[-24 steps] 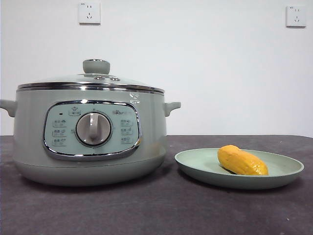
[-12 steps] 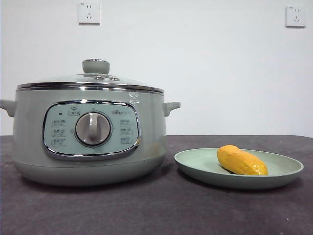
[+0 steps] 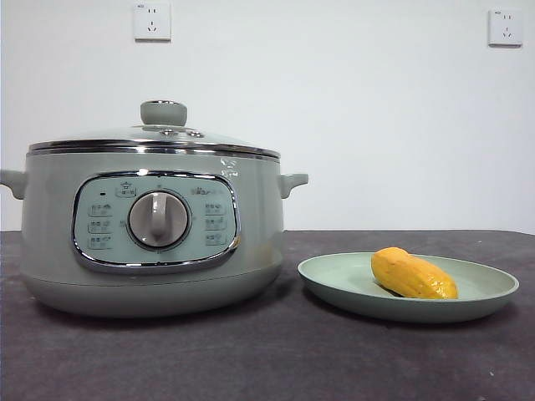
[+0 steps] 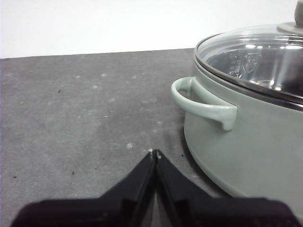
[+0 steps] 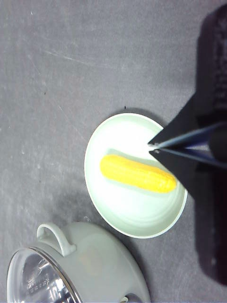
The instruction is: Take the corn out from the steamer,put the corn on the plate,close the lid
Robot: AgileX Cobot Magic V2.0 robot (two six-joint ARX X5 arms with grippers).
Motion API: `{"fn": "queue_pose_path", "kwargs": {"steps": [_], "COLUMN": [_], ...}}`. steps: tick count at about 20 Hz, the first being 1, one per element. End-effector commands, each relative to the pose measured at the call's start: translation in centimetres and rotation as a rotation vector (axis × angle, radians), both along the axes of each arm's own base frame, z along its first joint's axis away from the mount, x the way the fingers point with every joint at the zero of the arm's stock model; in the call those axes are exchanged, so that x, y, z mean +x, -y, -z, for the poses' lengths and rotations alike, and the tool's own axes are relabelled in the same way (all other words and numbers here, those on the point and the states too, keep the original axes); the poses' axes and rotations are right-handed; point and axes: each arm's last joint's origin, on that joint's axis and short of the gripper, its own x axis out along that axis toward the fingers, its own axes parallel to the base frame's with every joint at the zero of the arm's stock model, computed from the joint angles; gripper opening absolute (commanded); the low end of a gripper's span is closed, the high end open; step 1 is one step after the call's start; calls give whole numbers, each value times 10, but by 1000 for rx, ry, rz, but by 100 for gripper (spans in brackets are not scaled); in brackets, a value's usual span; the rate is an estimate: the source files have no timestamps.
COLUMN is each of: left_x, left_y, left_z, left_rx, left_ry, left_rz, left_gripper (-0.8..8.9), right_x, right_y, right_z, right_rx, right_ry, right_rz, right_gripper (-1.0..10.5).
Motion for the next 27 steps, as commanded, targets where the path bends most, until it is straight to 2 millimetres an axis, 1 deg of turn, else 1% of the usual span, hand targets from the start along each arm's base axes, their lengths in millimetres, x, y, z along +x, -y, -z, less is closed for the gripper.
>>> {"fn": "queue_pose_path", "kwargs": {"steps": [1, 8, 13, 15, 16, 17, 18, 19, 20, 21, 23, 25, 27], "left_x": [1, 1, 1, 1, 1, 1, 0, 0, 0, 0, 0, 0, 0], "left_y": [0, 0, 0, 0, 0, 0, 0, 0, 0, 0, 0, 0, 0], "left_z": [4, 4, 4, 4, 4, 5, 5, 5, 5, 5, 5, 5, 5], "left_rx": [-7, -7, -7, -7, -7, -7, -7, -7, -7, -7, -7, -7, -7], "left_ry": [-8, -8, -8, -11, -11, -15, -15, -15, -16, -16, -16, -16, -16], "left_rz": [1, 1, 0, 1, 0, 0, 1, 1, 0, 1, 0, 1, 0], "left_gripper": [-2, -2, -2, -2, -2, -2, -2, -2, -2, -2, -2, -2, -2], "right_x": [0, 0, 1, -4, -3, -1, 4, 8, 11, 12, 11, 10, 9], "right_y": [0, 0, 2, 5, 6, 7, 8, 8, 9, 11, 16, 19, 22], "right_z": [1, 1, 0, -3, -5, -6, -4, 1, 12, 24, 53, 70, 82], "right_rx": [9, 9, -48, -45, -40, -4, 35, 49, 53, 58, 75, 87, 100], "right_ry": [-1, -1, 28, 74, 108, 168, 256, 334, 420, 459, 454, 433, 415], "right_rz": [2, 3, 54, 66, 71, 77, 36, -23, -84, -109, -84, -47, -17], "right_gripper": [-16, -16, -15, -7, 2, 2, 2, 2, 2, 2, 2, 2, 2]}}
